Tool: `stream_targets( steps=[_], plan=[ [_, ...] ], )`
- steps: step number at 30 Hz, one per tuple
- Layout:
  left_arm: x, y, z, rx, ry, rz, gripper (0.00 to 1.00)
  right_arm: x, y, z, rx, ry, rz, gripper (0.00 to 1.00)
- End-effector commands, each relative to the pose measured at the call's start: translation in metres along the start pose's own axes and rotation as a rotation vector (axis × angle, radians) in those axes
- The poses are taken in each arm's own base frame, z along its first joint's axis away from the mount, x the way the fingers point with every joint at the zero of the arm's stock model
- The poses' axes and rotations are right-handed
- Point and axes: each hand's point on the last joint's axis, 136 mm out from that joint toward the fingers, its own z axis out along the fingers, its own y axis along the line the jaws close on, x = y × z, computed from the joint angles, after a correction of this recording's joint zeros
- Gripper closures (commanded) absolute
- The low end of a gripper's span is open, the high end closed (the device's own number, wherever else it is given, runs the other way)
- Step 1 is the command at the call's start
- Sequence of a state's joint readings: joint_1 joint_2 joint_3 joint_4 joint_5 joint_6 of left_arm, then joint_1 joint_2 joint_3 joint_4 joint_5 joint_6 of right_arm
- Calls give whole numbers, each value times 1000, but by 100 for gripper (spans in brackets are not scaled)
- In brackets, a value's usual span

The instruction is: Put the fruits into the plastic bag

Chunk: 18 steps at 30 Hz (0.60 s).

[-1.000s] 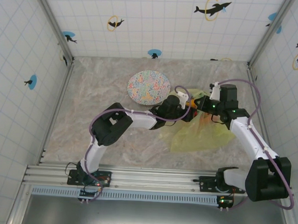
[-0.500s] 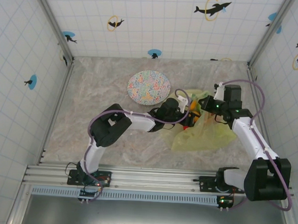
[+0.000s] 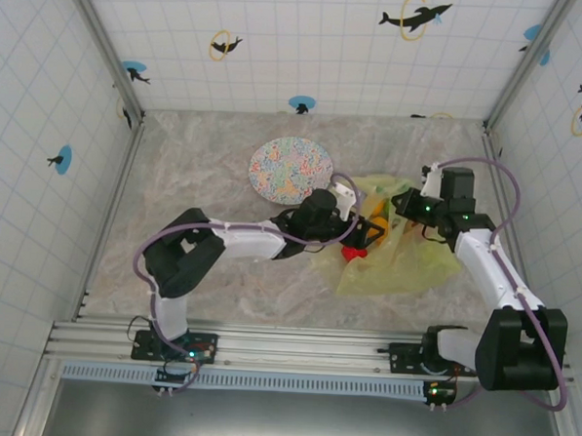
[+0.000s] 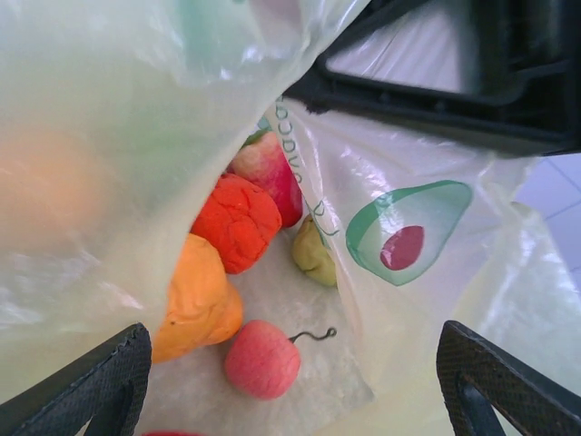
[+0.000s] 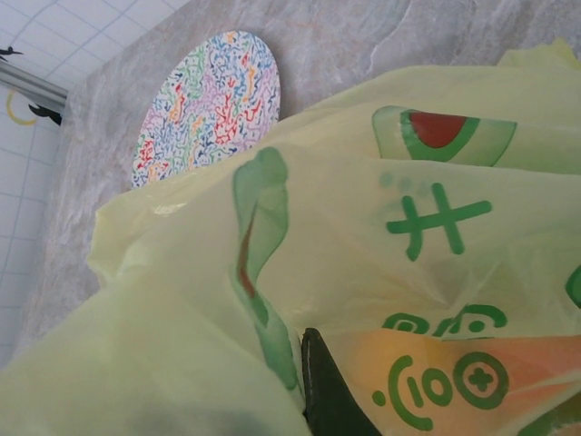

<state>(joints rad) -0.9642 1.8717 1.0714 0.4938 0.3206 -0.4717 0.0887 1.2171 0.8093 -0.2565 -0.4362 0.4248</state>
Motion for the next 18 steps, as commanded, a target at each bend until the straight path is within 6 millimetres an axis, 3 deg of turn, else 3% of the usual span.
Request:
stream_targets(
  steps=[1, 4, 5, 13, 16, 18],
  plan=[
    [4, 6, -20, -70, 21, 97, 17, 2, -3, -3, 2, -7, -10, 100],
    [1, 3, -37, -85, 18, 135, 17, 2, -4, -2, 4, -8, -8, 100],
    [11, 8, -45, -96, 35, 138, 17, 1, -5, -2, 5, -9, -9, 100],
    [26, 13, -93, -112, 31, 151, 18, 4, -8, 1, 5, 0, 1, 100],
    [37, 30, -110, -171, 24, 104, 18, 4, -7, 2, 4, -1, -1, 100],
    [44, 53, -118, -257, 28, 25, 19, 4, -8, 3, 5, -1, 4, 100]
  ],
)
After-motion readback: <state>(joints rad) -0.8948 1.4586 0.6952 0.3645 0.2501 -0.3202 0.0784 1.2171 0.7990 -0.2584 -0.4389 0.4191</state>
